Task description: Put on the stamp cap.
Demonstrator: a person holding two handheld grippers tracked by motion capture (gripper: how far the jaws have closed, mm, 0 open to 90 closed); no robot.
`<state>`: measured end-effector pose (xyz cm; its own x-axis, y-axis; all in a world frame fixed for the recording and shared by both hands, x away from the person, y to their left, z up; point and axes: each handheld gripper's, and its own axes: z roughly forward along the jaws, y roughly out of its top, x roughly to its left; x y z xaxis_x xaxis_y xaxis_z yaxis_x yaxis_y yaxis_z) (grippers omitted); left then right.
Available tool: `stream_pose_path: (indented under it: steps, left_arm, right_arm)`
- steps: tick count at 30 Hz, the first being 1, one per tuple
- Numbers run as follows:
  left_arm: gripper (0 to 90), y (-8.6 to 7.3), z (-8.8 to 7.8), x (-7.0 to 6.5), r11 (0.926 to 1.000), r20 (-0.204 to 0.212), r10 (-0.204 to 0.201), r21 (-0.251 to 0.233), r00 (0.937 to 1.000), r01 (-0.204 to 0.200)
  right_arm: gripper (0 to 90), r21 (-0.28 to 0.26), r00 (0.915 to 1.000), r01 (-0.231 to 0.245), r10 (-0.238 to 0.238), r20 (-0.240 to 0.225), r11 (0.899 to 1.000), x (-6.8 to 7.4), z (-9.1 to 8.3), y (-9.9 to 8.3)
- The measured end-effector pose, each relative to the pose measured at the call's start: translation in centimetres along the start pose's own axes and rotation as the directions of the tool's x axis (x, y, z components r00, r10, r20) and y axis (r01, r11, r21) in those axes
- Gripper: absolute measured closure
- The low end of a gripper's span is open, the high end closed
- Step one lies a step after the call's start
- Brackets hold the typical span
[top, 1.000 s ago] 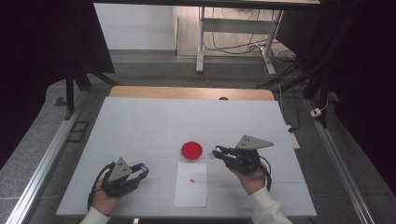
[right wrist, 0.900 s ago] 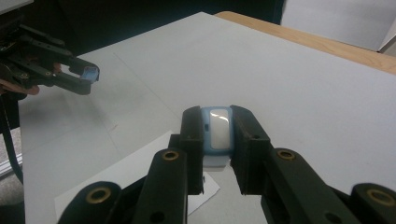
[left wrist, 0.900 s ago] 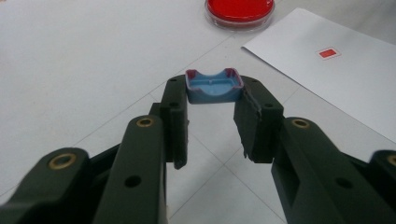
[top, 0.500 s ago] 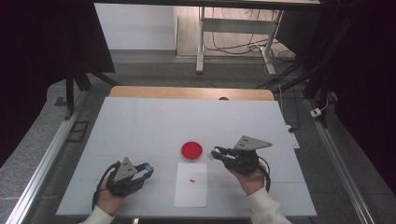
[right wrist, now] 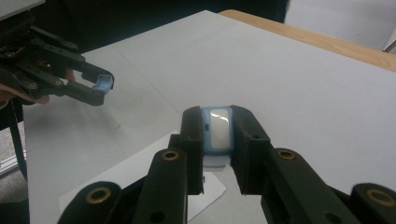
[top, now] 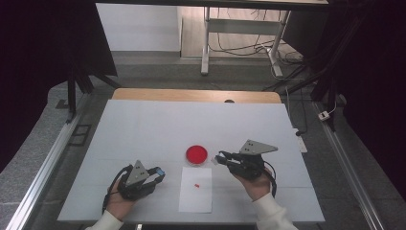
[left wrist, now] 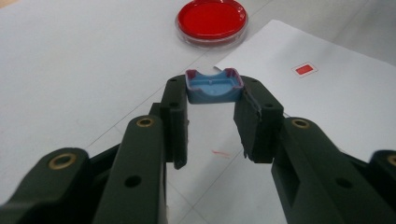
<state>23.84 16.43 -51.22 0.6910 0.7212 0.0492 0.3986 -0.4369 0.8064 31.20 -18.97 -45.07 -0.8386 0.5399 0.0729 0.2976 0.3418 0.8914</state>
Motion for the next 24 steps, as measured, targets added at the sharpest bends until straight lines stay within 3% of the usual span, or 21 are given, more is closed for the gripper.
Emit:
stream_pose_path:
  steps: [24]
  left_arm:
    - [65.4, 2.4, 2.3, -1.5, 0.9996, 0.054, 0.023, -0.017, 0.9983, -0.022]
  right_arm:
    - [74.8, -0.001, 1.0, -0.002, 0.002, 0.007, 1.0, 0.0, 0.0, -0.1]
